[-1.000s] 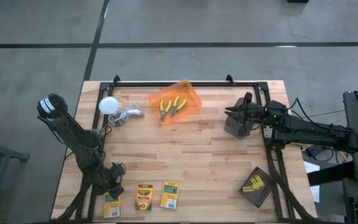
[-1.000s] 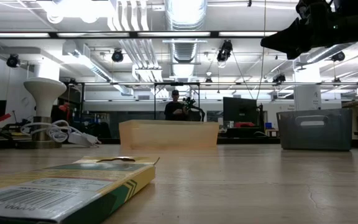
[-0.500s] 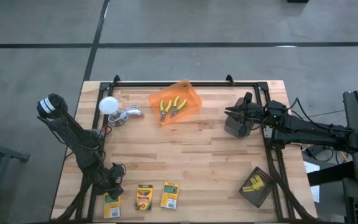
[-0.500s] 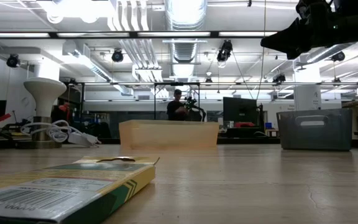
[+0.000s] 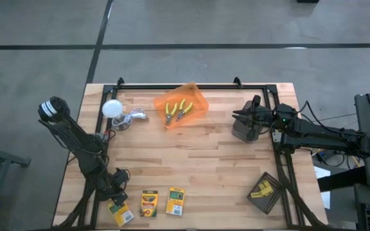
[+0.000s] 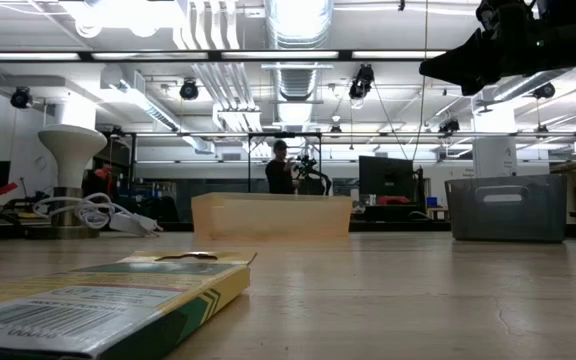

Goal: Pick & Place School Supplies
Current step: Put the crayon box into the light black bin

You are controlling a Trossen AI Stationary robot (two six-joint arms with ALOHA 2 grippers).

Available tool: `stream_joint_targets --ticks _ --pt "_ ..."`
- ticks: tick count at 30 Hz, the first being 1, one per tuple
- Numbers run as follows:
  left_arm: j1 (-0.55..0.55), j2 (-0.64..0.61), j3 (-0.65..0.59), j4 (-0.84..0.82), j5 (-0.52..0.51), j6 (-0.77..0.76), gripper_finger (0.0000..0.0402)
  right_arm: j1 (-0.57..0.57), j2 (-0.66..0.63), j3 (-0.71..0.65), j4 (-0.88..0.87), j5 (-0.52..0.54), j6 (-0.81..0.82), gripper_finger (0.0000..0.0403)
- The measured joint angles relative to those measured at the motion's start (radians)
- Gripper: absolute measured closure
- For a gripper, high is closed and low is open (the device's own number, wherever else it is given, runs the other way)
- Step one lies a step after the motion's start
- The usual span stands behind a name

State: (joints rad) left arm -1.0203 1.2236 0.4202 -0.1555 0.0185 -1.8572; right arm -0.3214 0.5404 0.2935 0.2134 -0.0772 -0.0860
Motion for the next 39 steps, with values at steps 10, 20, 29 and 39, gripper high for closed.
stream_joint_targets --ticks 10,20,29,39 --pt "-0.001 0.000 0.000 -0.002 -0.028 -0.005 0.0396 0.000 0.000 0.000 0.000 0.000 0.000 0.0335" --pt "0.011 -0.002 0.008 -0.010 -0.043 -0.044 0.0396 0.000 0.000 0.000 0.000 0.000 0.000 0.0335" --pt "0.015 -0.045 0.078 -0.140 -0.045 -0.067 0.0398 0.000 0.000 0.000 0.000 0.000 0.000 0.0335" --pt "0.057 -0.066 0.231 -0.392 -0.074 -0.079 0.0397 0.000 0.000 0.000 0.000 0.000 0.000 0.0335"
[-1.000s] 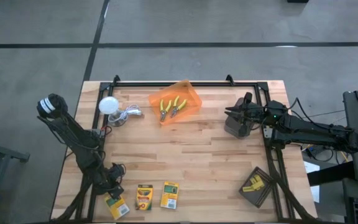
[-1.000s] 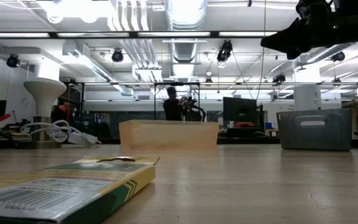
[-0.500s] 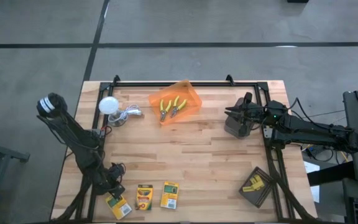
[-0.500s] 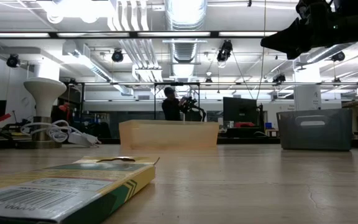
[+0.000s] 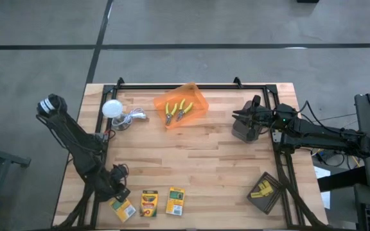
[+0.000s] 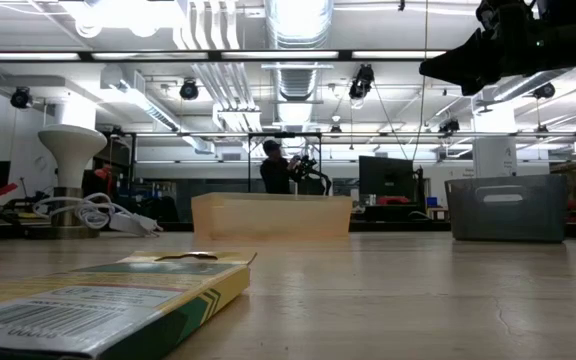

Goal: Pick & Place School Supplies
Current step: Put the crayon box into the light black bin

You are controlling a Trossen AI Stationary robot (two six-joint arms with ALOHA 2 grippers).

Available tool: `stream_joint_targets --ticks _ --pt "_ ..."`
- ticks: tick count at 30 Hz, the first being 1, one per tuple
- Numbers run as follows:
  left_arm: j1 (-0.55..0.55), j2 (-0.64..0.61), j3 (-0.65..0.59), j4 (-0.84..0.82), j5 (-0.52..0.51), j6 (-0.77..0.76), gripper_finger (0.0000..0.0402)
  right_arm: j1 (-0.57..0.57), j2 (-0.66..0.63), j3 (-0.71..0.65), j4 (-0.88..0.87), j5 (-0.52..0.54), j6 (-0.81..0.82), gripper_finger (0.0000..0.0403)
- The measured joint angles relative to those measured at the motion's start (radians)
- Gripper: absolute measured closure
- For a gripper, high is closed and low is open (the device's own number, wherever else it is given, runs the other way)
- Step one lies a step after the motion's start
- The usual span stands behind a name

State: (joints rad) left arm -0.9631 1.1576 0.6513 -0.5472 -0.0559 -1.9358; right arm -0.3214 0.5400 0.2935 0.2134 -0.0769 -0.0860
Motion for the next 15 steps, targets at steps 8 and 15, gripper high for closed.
stream_joint_targets --ticks 8,15 --pt "0.045 0.000 0.110 -0.187 -0.078 0.000 0.0397 0.000 0.000 0.000 0.000 0.000 0.000 0.0335" --pt "0.062 0.000 0.160 -0.337 -0.278 0.001 0.0397 0.000 0.000 0.000 0.000 0.000 0.000 0.0335"
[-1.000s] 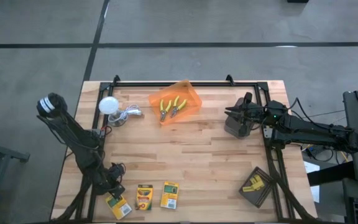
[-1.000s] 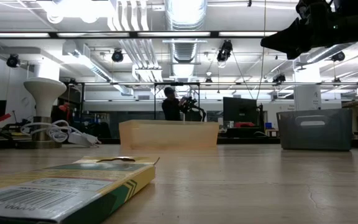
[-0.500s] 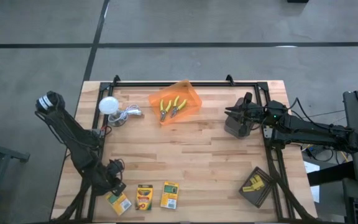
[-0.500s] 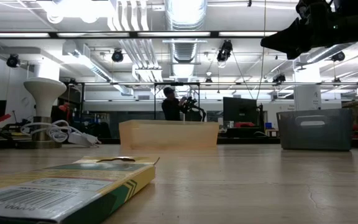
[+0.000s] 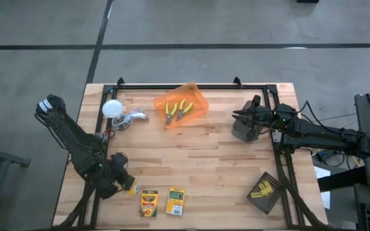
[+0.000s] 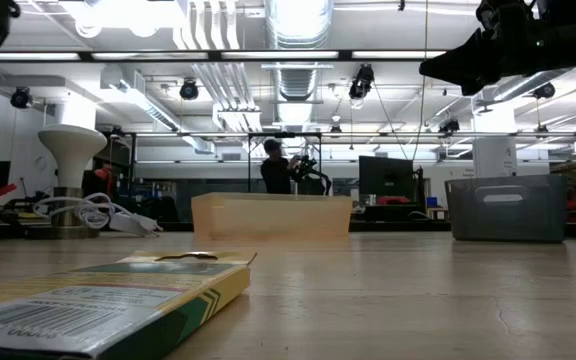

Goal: Pick & Place School Supplies
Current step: Put the crayon box into the light black bin

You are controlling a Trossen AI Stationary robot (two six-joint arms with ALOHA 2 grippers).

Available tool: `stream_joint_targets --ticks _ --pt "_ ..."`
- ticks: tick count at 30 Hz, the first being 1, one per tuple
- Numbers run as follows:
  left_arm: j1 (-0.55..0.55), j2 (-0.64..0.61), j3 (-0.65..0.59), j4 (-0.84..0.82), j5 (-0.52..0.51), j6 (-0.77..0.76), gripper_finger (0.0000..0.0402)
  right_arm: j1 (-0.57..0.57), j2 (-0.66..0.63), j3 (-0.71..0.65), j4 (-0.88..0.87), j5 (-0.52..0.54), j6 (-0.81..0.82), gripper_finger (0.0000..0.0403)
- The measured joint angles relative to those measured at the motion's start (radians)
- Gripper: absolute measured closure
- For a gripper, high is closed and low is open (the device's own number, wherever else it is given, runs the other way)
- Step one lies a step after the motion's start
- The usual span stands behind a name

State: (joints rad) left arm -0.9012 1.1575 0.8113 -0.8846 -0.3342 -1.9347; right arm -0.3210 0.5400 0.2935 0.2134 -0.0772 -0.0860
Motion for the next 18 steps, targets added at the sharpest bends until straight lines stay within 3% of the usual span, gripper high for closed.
stream_joint_targets --ticks 7,18 --pt "0.005 0.000 0.000 -0.031 -0.358 0.061 0.0397 0.000 0.000 0.000 0.000 0.000 0.000 0.0335" --pt "0.008 -0.001 0.000 -0.003 -0.635 0.156 0.0397 0.000 0.000 0.000 0.000 0.000 0.000 0.0335"
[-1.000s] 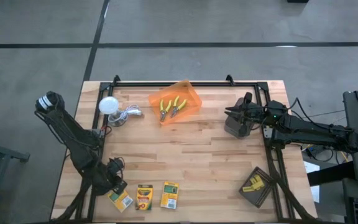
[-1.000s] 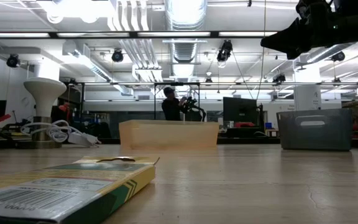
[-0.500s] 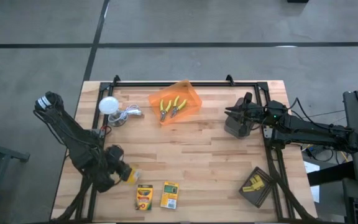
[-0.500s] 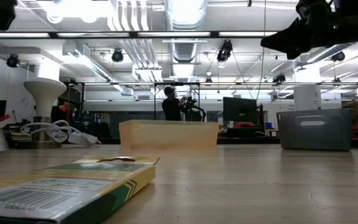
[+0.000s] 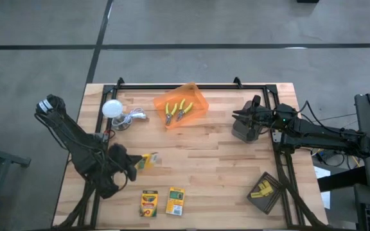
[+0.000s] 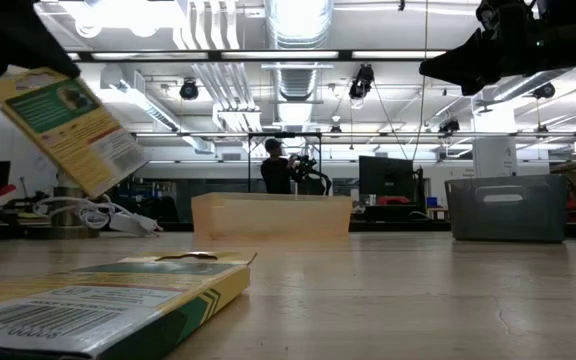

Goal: Pick & Place School Supplies
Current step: Put the crayon box into the light black bin

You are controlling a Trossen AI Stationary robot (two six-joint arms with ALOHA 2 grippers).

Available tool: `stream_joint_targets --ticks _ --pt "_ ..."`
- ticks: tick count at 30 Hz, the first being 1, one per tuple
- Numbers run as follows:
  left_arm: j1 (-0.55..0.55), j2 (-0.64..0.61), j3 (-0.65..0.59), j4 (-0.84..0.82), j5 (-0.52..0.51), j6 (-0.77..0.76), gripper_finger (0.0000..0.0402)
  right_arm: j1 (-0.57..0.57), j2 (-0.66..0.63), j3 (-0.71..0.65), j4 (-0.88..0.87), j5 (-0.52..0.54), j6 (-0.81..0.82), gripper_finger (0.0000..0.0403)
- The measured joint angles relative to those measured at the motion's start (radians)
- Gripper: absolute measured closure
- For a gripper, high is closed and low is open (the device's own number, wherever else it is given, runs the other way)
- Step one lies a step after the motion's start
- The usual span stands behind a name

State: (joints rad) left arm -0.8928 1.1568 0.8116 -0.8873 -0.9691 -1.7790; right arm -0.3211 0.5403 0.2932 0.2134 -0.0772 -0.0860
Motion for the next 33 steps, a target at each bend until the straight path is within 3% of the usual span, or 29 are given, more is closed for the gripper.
stream_joint_targets --ticks 11,28,33 --pt "0.012 0.002 -0.032 0.030 -0.293 0.018 0.0397 0.000 0.000 0.000 0.000 0.000 0.000 0.0335" --pt "0.145 0.102 -0.032 0.264 -0.324 0.314 0.0397 0.000 0.000 0.000 0.000 0.000 0.000 0.0335" --pt "0.182 0.152 -0.032 0.422 -0.322 0.503 0.0397 0.000 0.000 0.000 0.000 0.000 0.000 0.0335"
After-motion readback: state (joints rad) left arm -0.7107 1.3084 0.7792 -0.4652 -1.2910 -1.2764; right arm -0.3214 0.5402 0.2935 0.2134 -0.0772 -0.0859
